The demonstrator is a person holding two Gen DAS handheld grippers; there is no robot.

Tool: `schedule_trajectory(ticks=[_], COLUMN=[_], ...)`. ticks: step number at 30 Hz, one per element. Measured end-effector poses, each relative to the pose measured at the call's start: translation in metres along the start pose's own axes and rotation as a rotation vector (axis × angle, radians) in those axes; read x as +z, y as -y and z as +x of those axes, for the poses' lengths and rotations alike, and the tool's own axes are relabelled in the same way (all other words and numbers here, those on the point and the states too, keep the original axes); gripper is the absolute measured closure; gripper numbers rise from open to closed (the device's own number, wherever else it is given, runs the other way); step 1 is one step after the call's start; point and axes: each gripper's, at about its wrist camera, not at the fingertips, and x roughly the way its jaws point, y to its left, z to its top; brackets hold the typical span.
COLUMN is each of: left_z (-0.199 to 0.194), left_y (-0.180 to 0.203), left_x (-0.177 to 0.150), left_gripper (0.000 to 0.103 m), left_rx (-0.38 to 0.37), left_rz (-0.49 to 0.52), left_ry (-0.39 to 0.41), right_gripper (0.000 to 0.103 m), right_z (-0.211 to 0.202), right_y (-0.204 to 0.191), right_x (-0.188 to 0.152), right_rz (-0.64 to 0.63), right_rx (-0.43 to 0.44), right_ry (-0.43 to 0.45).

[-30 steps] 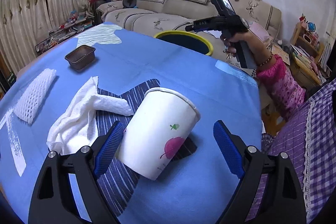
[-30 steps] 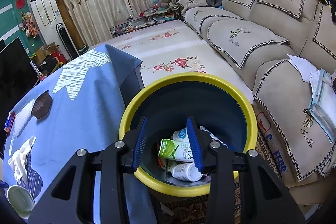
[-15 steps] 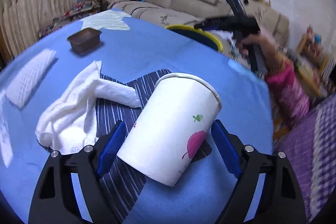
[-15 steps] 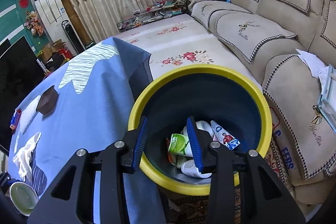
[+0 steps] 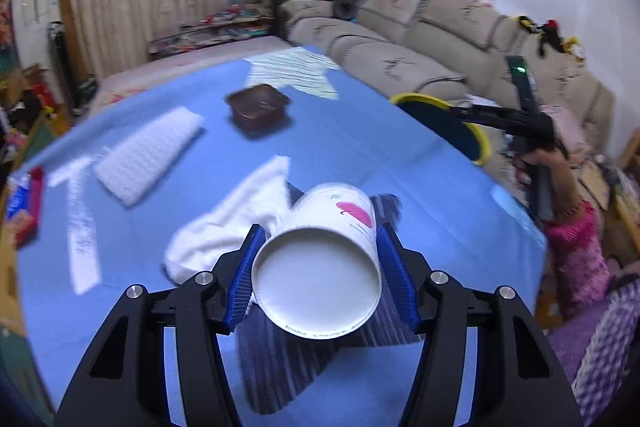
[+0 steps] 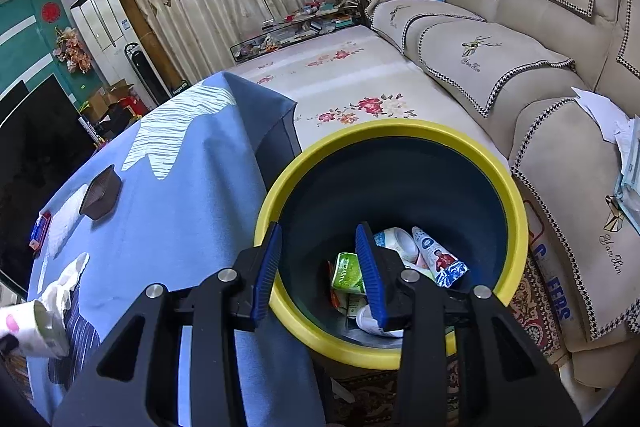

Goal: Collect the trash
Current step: 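Carry the paper cup over the yellow bin and open the left gripper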

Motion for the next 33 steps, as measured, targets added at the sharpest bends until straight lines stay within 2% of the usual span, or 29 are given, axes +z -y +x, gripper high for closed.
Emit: schedule_trajectory(ticks=[8,15,18,27,33], left_z=[-0.004,-0.025,-0.029,-0.035,-0.039], left_y=[-0.008,-0.005,-0.005,0.003,0.029], left_x=[0.027,0.045,0.055,0.075,0.101], left_gripper=[0.047,0.047,0.047,0.047,0.047], left_rx=[0.047,0.076,0.113,0.117,0.115], left_rz=[-0.056,-0.055,-0.043,-0.035,0.014], left_ry=[0.001,0.058,0.079,0.107,0.131], right_gripper=[0.066,0.066,0.066,0.066,0.066], right_z=[-0.002,0.000,0.000,-0.004,-0.018], right_y=[0.001,0.003,0.001,0.003,0.013], right_x=[0.000,0.000,0.001,0.001,0.002], right_rz=[0.007,0.014,0.012,0.010,0.024], right_rx=[0.016,0.024,0.024,0.018,0.017], right_ry=[0.000,-0.001,-0.002,0.003,0.032])
